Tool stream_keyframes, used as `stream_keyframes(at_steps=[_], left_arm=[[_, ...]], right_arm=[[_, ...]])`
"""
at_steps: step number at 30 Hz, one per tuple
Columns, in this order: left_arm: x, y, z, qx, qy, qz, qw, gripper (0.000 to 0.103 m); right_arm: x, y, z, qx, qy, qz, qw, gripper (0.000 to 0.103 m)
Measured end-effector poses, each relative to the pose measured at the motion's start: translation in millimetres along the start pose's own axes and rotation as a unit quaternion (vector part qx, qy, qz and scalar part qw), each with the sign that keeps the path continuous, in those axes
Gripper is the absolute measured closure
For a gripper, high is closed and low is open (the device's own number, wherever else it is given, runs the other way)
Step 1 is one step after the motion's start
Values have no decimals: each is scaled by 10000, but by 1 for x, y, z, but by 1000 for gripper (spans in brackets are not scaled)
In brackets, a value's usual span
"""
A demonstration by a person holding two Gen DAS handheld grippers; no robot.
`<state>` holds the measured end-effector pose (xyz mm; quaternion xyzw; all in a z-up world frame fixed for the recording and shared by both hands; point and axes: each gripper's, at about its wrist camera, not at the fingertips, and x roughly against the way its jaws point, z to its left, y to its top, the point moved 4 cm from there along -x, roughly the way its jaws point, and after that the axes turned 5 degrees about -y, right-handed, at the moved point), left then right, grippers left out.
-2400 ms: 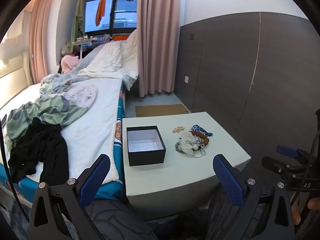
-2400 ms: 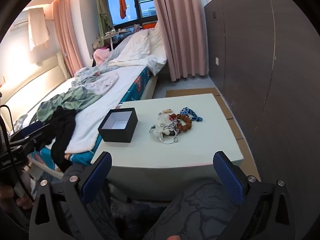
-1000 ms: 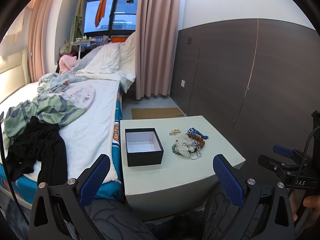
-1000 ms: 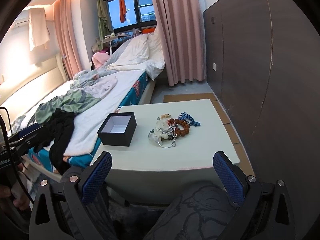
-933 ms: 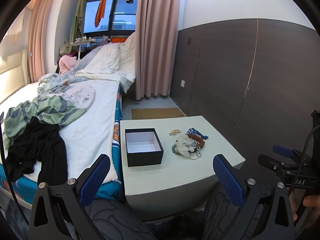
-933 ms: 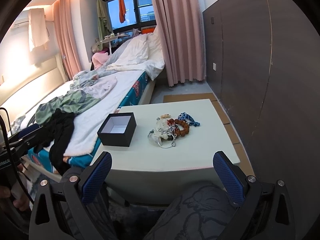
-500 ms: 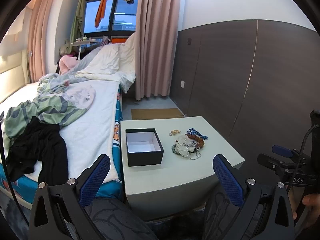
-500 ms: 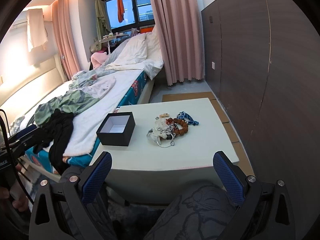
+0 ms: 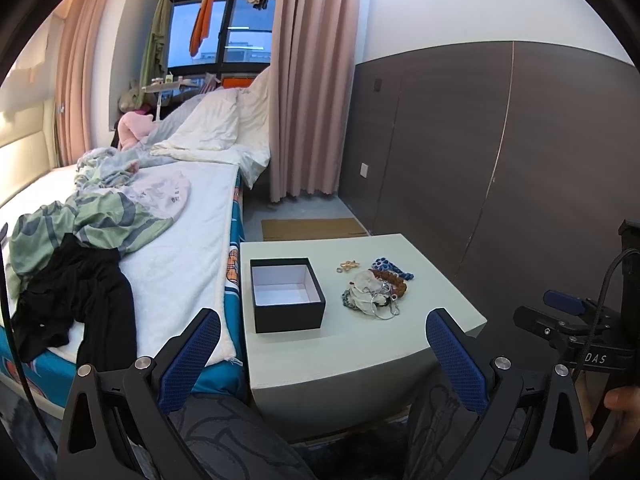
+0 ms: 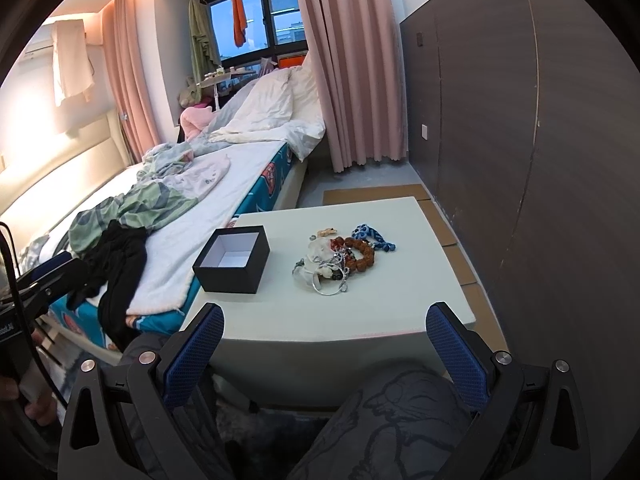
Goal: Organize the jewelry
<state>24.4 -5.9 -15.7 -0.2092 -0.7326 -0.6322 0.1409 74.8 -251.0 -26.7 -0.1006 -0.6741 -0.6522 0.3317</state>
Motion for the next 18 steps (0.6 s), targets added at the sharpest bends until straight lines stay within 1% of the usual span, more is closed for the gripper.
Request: stream_keyframes(at_steps=[11,18], left_arm=[[3,0,1,19,-31,19,10000,1],[-13,8,-7,-112,-91,176,9997,1]], right_arm=[[0,-1,1,-9,24,22,10000,1],[-3,4,-8,-173,26,44,9998,1]])
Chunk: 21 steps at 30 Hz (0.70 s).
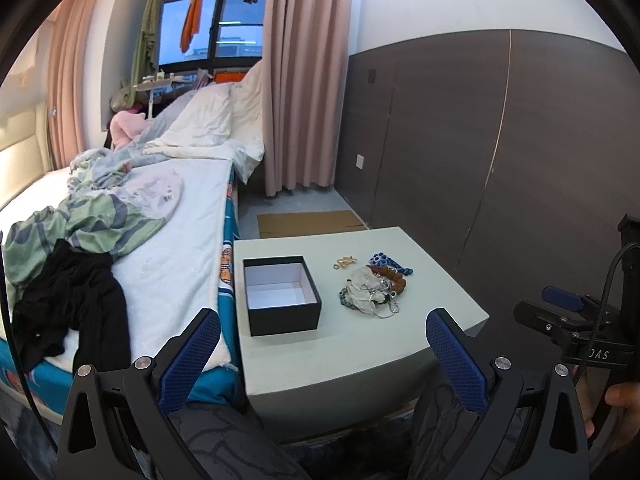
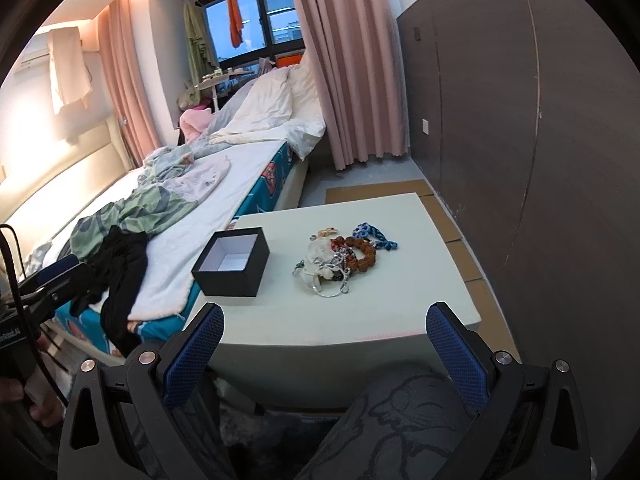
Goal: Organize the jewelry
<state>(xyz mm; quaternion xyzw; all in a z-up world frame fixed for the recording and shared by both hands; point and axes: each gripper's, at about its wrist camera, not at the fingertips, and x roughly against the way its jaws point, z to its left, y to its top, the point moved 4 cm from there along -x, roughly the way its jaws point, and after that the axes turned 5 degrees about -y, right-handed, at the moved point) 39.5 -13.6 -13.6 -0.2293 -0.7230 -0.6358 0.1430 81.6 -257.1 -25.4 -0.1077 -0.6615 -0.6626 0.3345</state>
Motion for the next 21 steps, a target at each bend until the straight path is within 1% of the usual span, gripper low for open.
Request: stream_keyframes(at_steps=[4,10,16,21], left_arm=[[-14,6,-5,-90,-86,121,9998,1],[-46,12,-18,-189,-243,397,9987,1],[-76,26,-30,-365,-395,606,9967,1],[-104,36,-38,-495,-540,877,9934,9]], right_arm=[[-7,2,-13,-183,12,24,9998,1],[-27,9,-35,-471,-71,68,9988,1],[-54,14,-55,-703,-28,232,9973,1],[-75,20,-70,-846,139,339,9957,1]])
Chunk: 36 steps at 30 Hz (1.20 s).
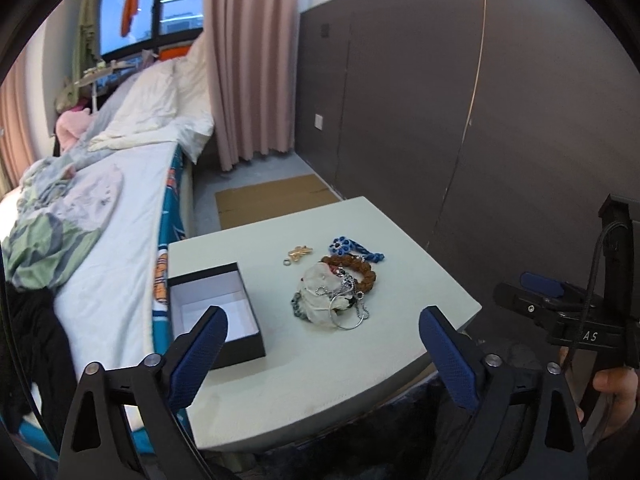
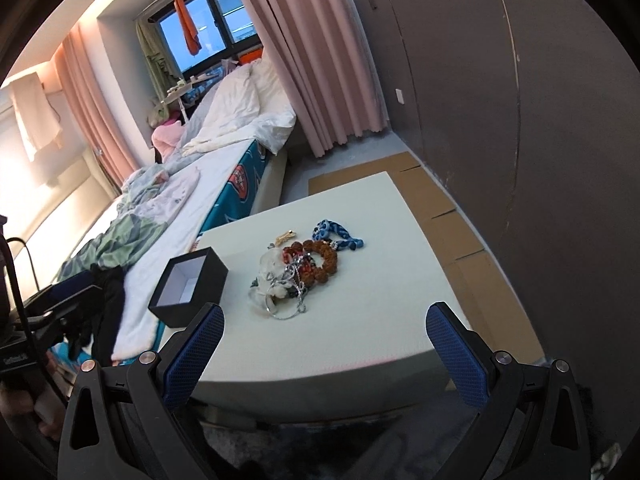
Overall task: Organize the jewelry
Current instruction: 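Reach the left gripper into the jewelry pile and grasp the white cloth pouch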
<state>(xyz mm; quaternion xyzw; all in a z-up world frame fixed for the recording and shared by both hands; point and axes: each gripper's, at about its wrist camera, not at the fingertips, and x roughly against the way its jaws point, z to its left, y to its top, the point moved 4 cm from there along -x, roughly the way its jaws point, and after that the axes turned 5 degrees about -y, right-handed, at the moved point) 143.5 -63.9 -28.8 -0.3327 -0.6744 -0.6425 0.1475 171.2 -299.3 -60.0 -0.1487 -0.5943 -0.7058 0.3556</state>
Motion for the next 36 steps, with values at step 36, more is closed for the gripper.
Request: stream_keyframes(at_steps=[36], left_arm=[[-220,27,55,536,-691,2364,9677,47]], right_arm=[[-165,81,-52,-542,651,1369,9869,7]])
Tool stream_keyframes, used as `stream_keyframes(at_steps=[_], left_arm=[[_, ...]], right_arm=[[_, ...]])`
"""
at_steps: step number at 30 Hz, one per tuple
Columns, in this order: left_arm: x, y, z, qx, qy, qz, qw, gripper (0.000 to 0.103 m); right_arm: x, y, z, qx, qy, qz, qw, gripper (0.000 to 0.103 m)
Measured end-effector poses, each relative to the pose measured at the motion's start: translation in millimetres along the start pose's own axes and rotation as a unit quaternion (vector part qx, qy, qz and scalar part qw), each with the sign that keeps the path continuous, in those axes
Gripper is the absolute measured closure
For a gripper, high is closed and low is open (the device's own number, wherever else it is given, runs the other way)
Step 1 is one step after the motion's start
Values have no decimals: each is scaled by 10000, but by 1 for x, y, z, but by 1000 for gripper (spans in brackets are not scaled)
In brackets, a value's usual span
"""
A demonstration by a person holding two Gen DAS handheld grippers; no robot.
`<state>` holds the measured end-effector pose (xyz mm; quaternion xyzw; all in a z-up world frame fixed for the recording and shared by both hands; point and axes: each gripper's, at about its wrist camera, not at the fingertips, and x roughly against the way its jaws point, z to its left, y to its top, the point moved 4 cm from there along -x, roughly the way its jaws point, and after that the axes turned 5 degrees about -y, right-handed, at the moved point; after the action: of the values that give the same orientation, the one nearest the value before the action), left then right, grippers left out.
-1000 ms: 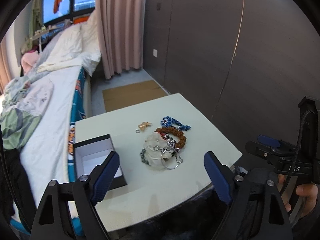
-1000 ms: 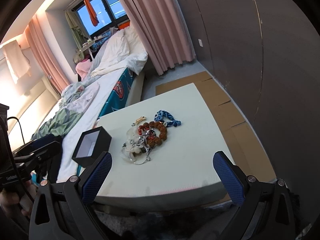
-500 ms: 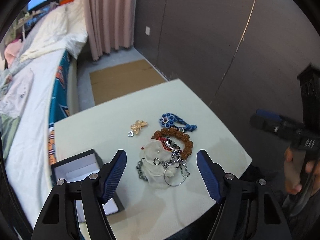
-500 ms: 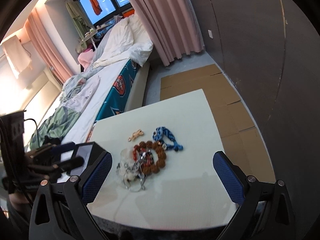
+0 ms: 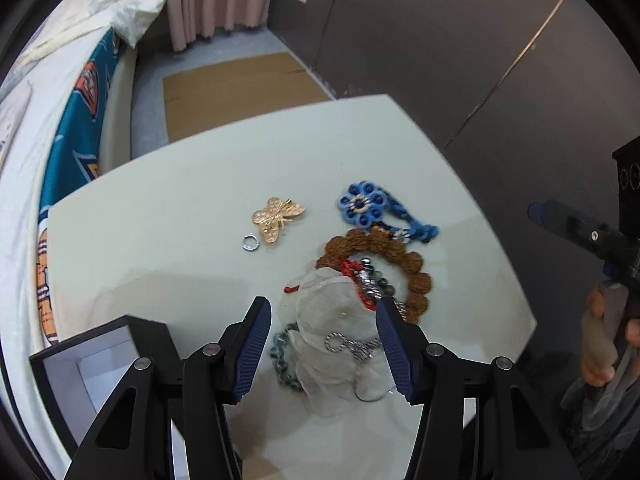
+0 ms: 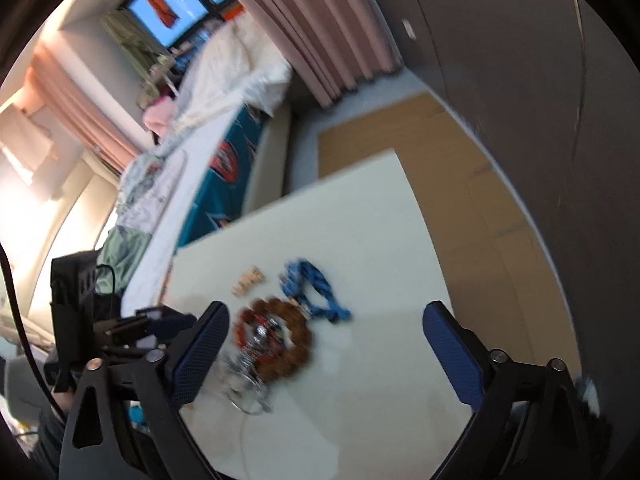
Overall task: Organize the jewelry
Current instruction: 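Reach the left gripper into the jewelry pile and grasp the white cloth pouch, then carry the white pouch into the box with left while right grasps the blue hair tie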
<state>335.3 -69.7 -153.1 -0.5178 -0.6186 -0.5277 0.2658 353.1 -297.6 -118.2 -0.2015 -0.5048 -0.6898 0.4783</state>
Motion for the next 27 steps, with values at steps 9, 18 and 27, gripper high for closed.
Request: stream_keyframes(at_steps=[9,18,27], left_arm=[[-12,1,-7,37,-127,58,9999,103],[37,7,-8,-44,13,-505,9987,103],[81,9,14,186,330,-941,9948,103]], right_arm=[[-36,2,-11,-300,133,460,9984,8],[-56,14,17,-280,409,489,9976,13],[-105,14,42,-136,96,840,9963,41]])
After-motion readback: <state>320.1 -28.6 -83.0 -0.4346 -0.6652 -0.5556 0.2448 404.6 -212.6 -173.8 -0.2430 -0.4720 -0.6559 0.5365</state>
